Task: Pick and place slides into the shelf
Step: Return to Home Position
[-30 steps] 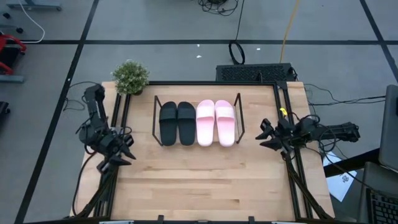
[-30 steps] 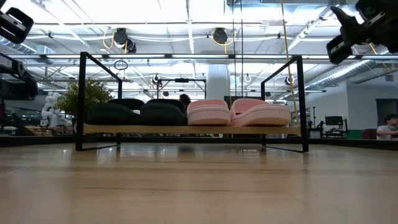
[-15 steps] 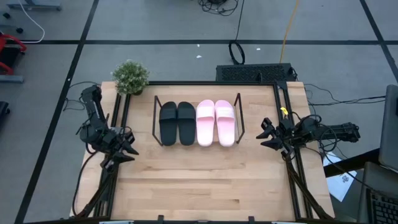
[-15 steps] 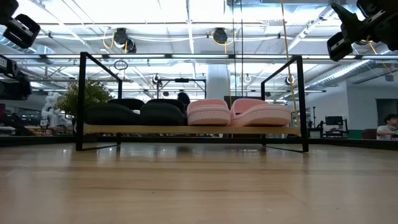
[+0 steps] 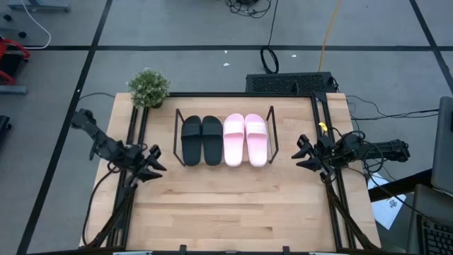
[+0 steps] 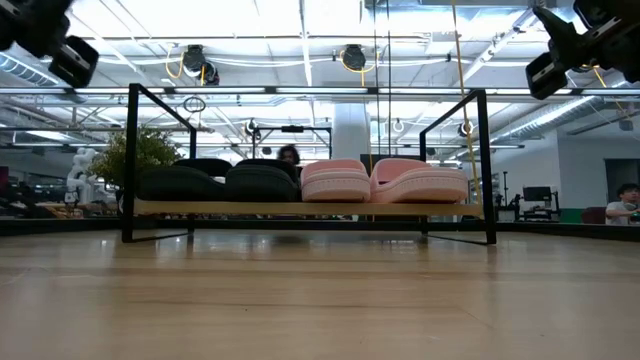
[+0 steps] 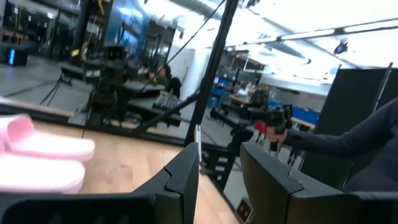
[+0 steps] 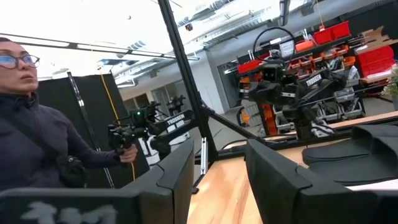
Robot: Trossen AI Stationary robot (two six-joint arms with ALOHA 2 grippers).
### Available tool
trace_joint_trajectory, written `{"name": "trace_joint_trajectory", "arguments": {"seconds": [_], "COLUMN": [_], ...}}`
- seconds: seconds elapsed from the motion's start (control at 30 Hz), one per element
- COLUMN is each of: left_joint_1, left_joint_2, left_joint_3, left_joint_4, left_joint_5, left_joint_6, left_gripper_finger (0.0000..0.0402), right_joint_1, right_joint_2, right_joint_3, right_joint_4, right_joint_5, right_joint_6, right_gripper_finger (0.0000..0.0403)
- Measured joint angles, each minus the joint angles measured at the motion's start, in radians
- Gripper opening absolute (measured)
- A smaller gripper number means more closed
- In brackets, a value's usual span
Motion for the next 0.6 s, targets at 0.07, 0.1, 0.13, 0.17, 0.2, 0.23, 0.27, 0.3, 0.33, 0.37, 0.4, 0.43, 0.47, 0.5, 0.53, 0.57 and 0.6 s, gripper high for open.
{"name": "trace_joint_trajectory", "arguments": {"seconds": [0.07, 0.1, 0.13, 0.17, 0.2, 0.23, 0.27, 0.3, 0.33, 0.37, 0.4, 0.43, 0.47, 0.5, 0.53, 0.57, 0.6], "left_joint_1": [0.058, 0.084, 0.11, 0.133, 0.154, 0.173, 0.189, 0.204, 0.217, 0.228, 0.236, 0.243, 0.247, 0.248, 0.249, 0.249, 0.249], "left_joint_2": [0.0, 0.0, 0.0, 0.0, 0.0, 0.0, 0.0, 0.0, 0.0, 0.0, 0.0, 0.0, 0.0, 0.0, 0.0, 0.0, 0.0], "left_joint_3": [0.0, 0.0, 0.0, 0.0, 0.0, 0.0, 0.0, 0.0, 0.0, 0.0, 0.0, 0.0, 0.0, 0.0, 0.0, 0.0, 0.0], "left_joint_4": [-0.035, -0.051, -0.065, -0.076, -0.084, -0.092, -0.104, -0.119, -0.135, -0.155, -0.176, -0.19, -0.198, -0.2, -0.202, -0.203, -0.204], "left_joint_5": [0.054, 0.083, 0.112, 0.139, 0.161, 0.179, 0.188, 0.193, 0.194, 0.195, 0.198, 0.207, 0.221, 0.232, 0.237, 0.238, 0.238], "left_joint_6": [-0.036, -0.051, -0.062, -0.069, -0.07, -0.069, -0.066, -0.066, -0.067, -0.071, -0.084, -0.089, -0.092, -0.089, -0.082, -0.074, -0.066], "left_gripper_finger": [0.0118, 0.0118, 0.0118, 0.0118, 0.0118, 0.0118, 0.0118, 0.0118, 0.0118, 0.0118, 0.0118, 0.0118, 0.0118, 0.0118, 0.0118, 0.0118, 0.0118], "right_joint_1": [0.0, 0.0, 0.0, 0.0, 0.0, 0.0, 0.0, 0.0, 0.0, 0.0, 0.0, 0.0, 0.0, 0.0, 0.0, 0.0, 0.0], "right_joint_2": [0.0, 0.0, 0.0, 0.0, 0.0, 0.0, 0.0, 0.0, 0.0, 0.0, 0.0, 0.0, 0.0, 0.0, 0.0, 0.0, 0.0], "right_joint_3": [0.0, 0.0, 0.0, 0.0, 0.0, 0.0, 0.0, 0.0, 0.0, 0.0, 0.0, 0.0, 0.0, 0.0, 0.0, 0.0, 0.0], "right_joint_4": [0.0, 0.0, 0.0, 0.0, 0.0, 0.0, 0.0, -0.001, -0.002, -0.005, -0.009, -0.015, -0.024, -0.031, -0.035, -0.034, -0.033], "right_joint_5": [-0.013, -0.016, -0.017, -0.017, -0.017, -0.017, -0.017, -0.018, -0.018, -0.018, -0.018, -0.018, -0.018, -0.018, -0.018, -0.018, -0.018], "right_joint_6": [0.0, 0.0, 0.001, 0.001, 0.001, -0.001, -0.004, -0.011, -0.018, -0.023, -0.024, -0.025, -0.024, -0.024, -0.024, -0.027, -0.031], "right_gripper_finger": [0.0134, 0.0134, 0.0134, 0.0134, 0.0134, 0.0134, 0.0134, 0.0134, 0.0134, 0.0134, 0.0134, 0.0134, 0.0134, 0.0134, 0.0134, 0.0134, 0.0134]}}
